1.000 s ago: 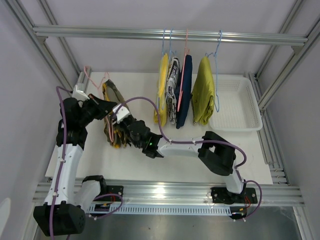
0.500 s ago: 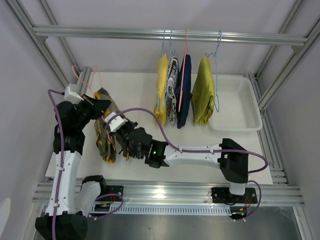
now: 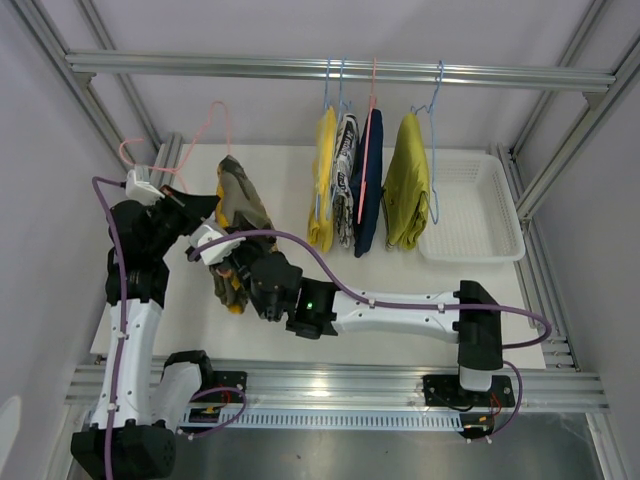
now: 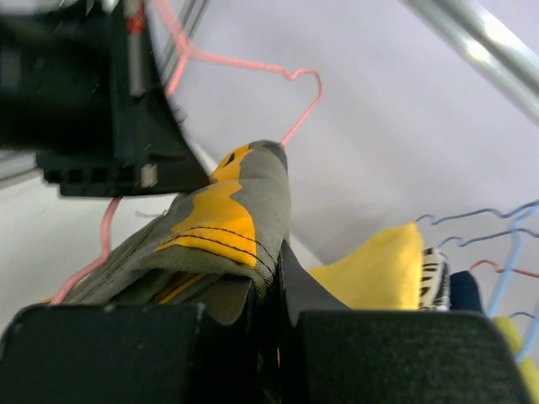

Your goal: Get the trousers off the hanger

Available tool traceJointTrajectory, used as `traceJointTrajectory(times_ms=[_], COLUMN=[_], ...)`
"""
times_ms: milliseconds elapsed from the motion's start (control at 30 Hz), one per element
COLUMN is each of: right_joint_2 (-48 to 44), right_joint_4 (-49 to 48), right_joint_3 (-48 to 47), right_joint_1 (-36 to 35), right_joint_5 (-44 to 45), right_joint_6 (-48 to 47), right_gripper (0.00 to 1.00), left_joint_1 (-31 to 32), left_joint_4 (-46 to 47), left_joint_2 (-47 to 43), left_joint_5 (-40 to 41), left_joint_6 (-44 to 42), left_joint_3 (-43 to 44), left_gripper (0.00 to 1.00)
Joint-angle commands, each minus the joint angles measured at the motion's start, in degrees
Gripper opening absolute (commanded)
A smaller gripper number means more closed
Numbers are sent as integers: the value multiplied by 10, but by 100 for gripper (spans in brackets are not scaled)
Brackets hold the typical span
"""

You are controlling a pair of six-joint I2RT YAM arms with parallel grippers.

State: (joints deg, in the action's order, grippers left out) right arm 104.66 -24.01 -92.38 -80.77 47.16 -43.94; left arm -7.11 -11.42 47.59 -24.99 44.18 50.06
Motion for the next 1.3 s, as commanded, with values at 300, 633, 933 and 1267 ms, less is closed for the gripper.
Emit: traceJointTrajectory(times_ms=[300,633,933,1267], right_joint_2=[-98,-65,1,-17], right_joint_4=[-145,-62,14,48], right_joint_3=[-90,-239,-401,-428], right_joint_1=[-28,-31,-35,-68], right_joint_5=[58,52,40,84], right_joint_6=[-120,-132,-149,-174], right_gripper=[0,0,0,0], left_joint_1=[-32,-33,-25,-15], left_joint_4=[-11,-50,-60,-52], left_joint_2=[11,55,79,80], left_joint_5=[35,35,42,31], left_joint_6=[-31,-43,-49,-55], left_joint_3=[2,23,25,25], left_gripper=[1,1,1,1])
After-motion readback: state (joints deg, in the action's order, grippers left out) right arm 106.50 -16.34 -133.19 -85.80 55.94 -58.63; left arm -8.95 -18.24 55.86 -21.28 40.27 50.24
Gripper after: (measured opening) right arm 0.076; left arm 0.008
